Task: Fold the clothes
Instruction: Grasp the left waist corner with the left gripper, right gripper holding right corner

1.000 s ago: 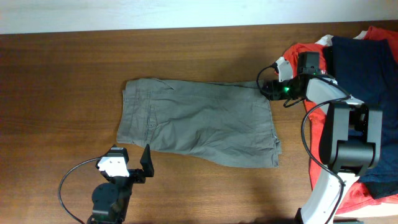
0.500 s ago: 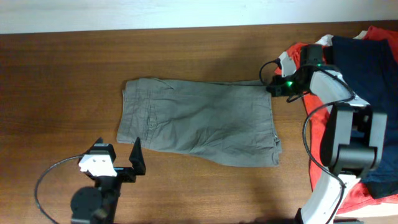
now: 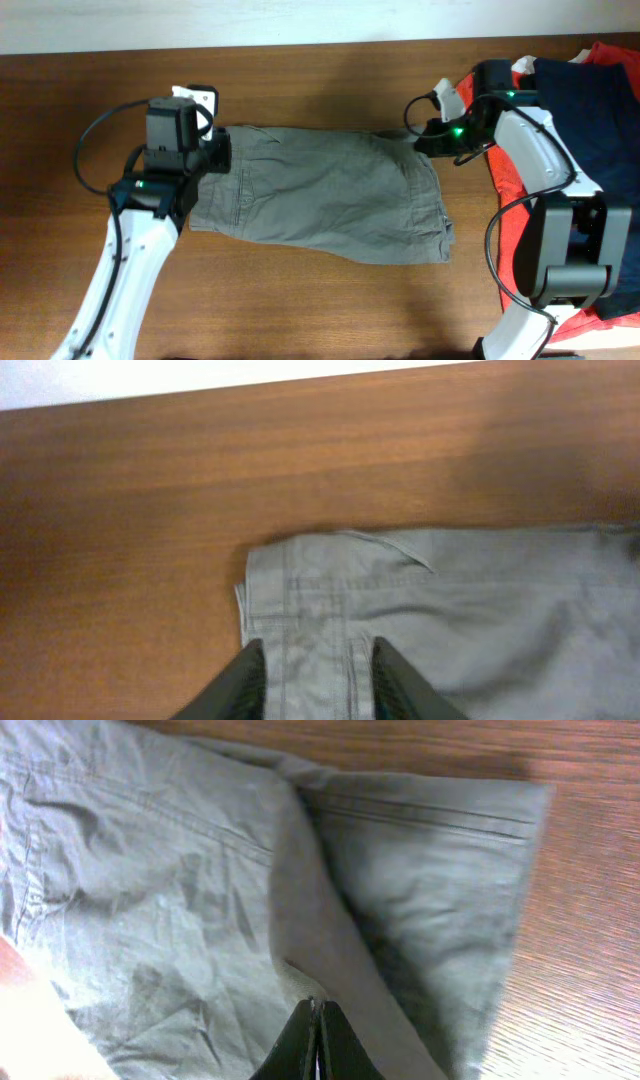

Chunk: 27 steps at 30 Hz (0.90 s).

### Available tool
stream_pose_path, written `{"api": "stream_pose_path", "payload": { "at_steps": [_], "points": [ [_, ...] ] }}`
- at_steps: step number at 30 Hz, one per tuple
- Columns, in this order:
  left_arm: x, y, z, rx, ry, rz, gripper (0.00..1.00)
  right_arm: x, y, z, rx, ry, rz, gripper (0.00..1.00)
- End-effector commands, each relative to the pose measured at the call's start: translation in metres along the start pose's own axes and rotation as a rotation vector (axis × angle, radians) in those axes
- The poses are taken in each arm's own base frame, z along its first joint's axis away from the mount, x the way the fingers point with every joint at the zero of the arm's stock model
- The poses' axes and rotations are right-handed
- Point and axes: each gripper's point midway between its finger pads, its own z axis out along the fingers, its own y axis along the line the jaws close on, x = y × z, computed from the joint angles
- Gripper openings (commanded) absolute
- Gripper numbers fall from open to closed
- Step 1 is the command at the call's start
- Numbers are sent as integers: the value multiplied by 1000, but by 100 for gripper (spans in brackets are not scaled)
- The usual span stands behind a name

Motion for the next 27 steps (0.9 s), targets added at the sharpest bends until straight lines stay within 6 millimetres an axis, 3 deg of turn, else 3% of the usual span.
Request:
{"api": "stream_pose_path", "payload": {
  "at_steps": [1,3,4,6,9,14,19,21,22,24,27],
  "points": [
    [14,25,32,-14,73,-23,44,-2,10,-1,-13,-4,-29,4],
    [34,40,67,3,133,-59,56,-2,10,-1,-13,-2,-25,4],
    [38,36,81,73,131,-52,59,-1,10,-1,-13,1,-24,4],
    [43,34,108,187,111,-77,60,0,10,-1,-13,6,-21,4],
    [48,48,146,246,50,-93,59,2,7,-1,0,13,-17,4],
    [55,50,186,264,-17,-38,59,3,-1,-1,46,20,-18,4],
    [86,47,209,276,40,-55,59,3,-1,-1,46,20,-18,4],
    [89,47,211,277,47,-57,59,3,-1,-1,46,19,-18,4],
    [89,47,211,277,46,-57,56,3,-1,-1,46,19,-18,4],
    [80,42,209,312,27,-56,32,3,-1,-1,50,20,-18,4],
    [61,29,203,407,-21,-52,27,3,-4,-2,64,21,-18,4]
  ]
}}
